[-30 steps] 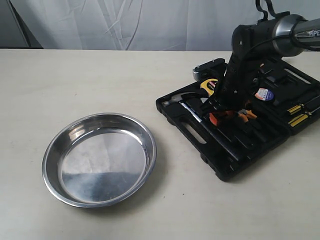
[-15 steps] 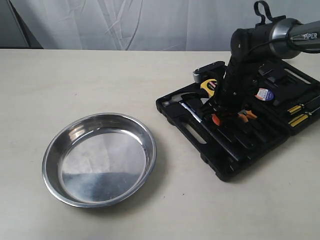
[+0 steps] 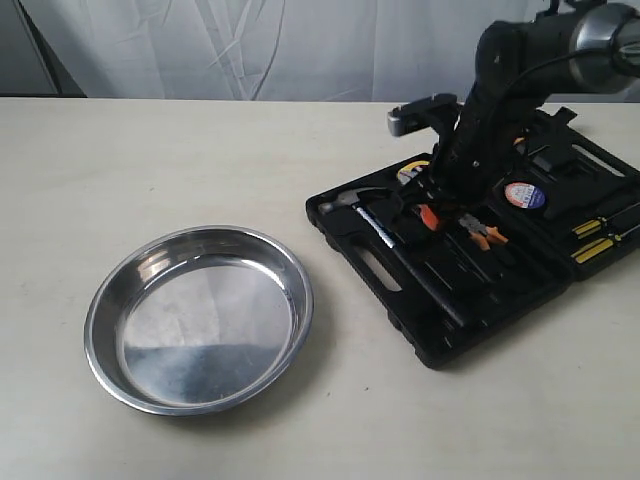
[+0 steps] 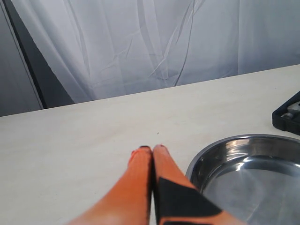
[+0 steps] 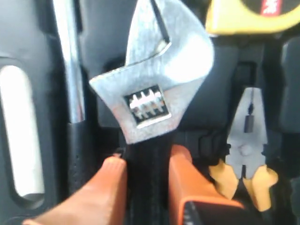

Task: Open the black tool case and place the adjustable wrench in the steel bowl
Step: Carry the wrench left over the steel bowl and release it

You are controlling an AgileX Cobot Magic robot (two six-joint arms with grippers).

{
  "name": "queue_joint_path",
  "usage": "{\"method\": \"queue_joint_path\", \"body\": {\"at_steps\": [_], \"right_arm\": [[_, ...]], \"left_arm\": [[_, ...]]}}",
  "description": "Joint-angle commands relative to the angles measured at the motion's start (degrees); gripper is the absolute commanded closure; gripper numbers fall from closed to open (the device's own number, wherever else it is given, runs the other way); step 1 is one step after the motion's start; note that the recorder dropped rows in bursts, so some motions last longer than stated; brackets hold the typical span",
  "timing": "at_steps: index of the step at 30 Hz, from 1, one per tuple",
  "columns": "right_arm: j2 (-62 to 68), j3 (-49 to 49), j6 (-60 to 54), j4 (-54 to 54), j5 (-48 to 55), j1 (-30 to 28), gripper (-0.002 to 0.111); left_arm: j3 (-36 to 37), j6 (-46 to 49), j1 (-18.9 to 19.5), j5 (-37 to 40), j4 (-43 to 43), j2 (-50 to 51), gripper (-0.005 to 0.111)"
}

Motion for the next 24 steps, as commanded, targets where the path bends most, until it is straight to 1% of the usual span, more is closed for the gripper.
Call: {"method": "queue_joint_path", "body": {"at_steps": [1, 5, 8, 9, 12, 15, 18, 21, 24], "right_arm": [[-4.95, -0.36, -0.11, 4.43, 0.15, 0.21, 0.108], [-7.45, -0.36, -0.25, 6.13, 0.27, 2.81, 0.108], [-7.97, -0.36, -5.78, 12.82, 1.26, 6.70, 0.108], [-7.97, -0.36, -9.55, 16.83, 1.26, 8.88, 0.109], [-7.02, -0.36, -14.13, 22.97, -1.00, 15.00, 0.109], [-5.18, -0.50, -14.57, 22.86, -5.98, 21.73, 0.109], [-2.07, -2.49, -14.57, 22.48, -8.67, 26.03, 0.109], [2.00, -5.80, -13.02, 21.90, -8.16, 28.29, 0.109], [6.15, -9.63, -11.79, 18.86, -6.75, 29.63, 0.109]], "left_arm": [[-0.12, -0.22, -0.21, -0.32, -0.25, 0.20, 0.106], [-0.12, -0.22, -0.21, -0.32, -0.25, 0.20, 0.106], [-0.12, -0.22, -0.21, -0.32, -0.25, 0.20, 0.106], [-0.12, -0.22, -0.21, -0.32, -0.25, 0.20, 0.106], [-0.12, -0.22, -0.21, -0.32, -0.25, 0.20, 0.106], [-0.12, -0.22, -0.21, -0.32, -0.25, 0.20, 0.106], [-0.12, -0.22, -0.21, -0.32, -0.25, 0.20, 0.106], [-0.12, -0.22, -0.21, -0.32, -0.25, 0.20, 0.106], [-0.12, -0.22, -0.21, -0.32, -0.25, 0.20, 0.106]]}}
